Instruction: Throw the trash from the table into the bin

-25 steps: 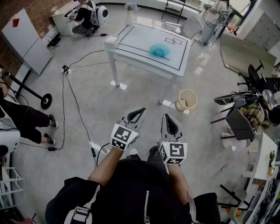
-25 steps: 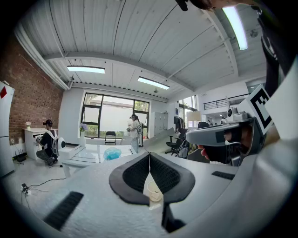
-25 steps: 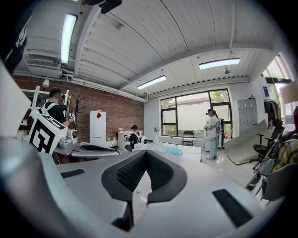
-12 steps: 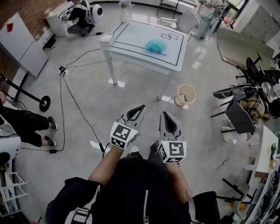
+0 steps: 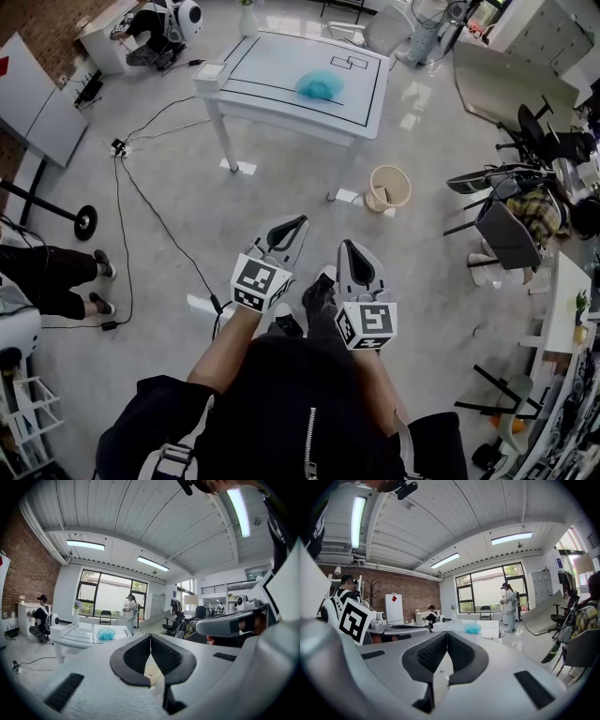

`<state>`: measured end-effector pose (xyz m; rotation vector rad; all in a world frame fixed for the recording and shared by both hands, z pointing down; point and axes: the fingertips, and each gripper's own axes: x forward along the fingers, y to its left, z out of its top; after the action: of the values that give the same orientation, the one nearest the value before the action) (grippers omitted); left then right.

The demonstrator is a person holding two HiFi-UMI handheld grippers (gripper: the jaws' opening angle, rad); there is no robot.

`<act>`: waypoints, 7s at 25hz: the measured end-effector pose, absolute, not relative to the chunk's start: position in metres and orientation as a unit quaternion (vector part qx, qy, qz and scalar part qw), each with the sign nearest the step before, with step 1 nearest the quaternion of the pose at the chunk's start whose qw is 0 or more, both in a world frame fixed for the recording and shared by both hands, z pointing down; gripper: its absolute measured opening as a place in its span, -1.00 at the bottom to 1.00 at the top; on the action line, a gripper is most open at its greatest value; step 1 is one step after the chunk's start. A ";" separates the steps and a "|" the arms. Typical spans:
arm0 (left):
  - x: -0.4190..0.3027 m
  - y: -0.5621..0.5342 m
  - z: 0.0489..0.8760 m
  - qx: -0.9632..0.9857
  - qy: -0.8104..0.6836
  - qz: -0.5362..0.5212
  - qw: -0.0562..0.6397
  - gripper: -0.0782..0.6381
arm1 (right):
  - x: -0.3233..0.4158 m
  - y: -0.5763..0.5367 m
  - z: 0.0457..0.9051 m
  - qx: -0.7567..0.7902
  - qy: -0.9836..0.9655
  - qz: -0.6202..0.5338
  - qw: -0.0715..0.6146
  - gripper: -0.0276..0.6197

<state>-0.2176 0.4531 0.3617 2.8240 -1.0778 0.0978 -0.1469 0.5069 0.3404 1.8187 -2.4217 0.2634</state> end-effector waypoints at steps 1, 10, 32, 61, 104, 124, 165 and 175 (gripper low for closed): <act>-0.215 0.452 0.362 0.933 -0.355 0.032 0.060 -0.76 | -0.145 0.506 0.341 0.598 -0.795 0.089 0.051 -0.89; -0.201 0.426 0.373 0.930 -0.357 0.041 0.072 -0.76 | -0.135 0.474 0.353 0.586 -0.801 0.116 0.046 -0.89; -0.155 0.272 0.379 0.924 -0.366 0.076 0.081 -0.76 | -0.102 0.310 0.360 0.562 -0.814 0.144 0.034 -0.89; -0.125 0.147 0.384 0.900 -0.417 0.077 0.097 -0.76 | -0.060 0.185 0.370 0.517 -0.839 0.159 0.059 -0.89; -0.165 -0.168 0.383 0.922 -0.370 0.062 0.101 -0.76 | -0.106 -0.127 0.369 0.555 -0.815 0.152 0.068 -0.89; -0.158 -0.225 0.390 0.905 -0.403 0.072 0.113 -0.76 | -0.098 -0.189 0.385 0.520 -0.833 0.171 0.077 -0.89; -0.182 -0.186 0.429 0.861 -0.471 0.109 0.159 -0.76 | -0.108 -0.213 0.488 0.451 -0.859 0.178 0.163 -0.13; -0.194 -0.180 0.438 0.850 -0.485 0.117 0.170 -0.76 | -0.096 -0.223 0.519 0.473 -0.839 0.171 0.207 0.01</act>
<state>-0.1944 -0.1798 0.4378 2.4139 -1.3778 0.3312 -0.0956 -0.2232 0.5194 1.3183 -2.3366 0.4768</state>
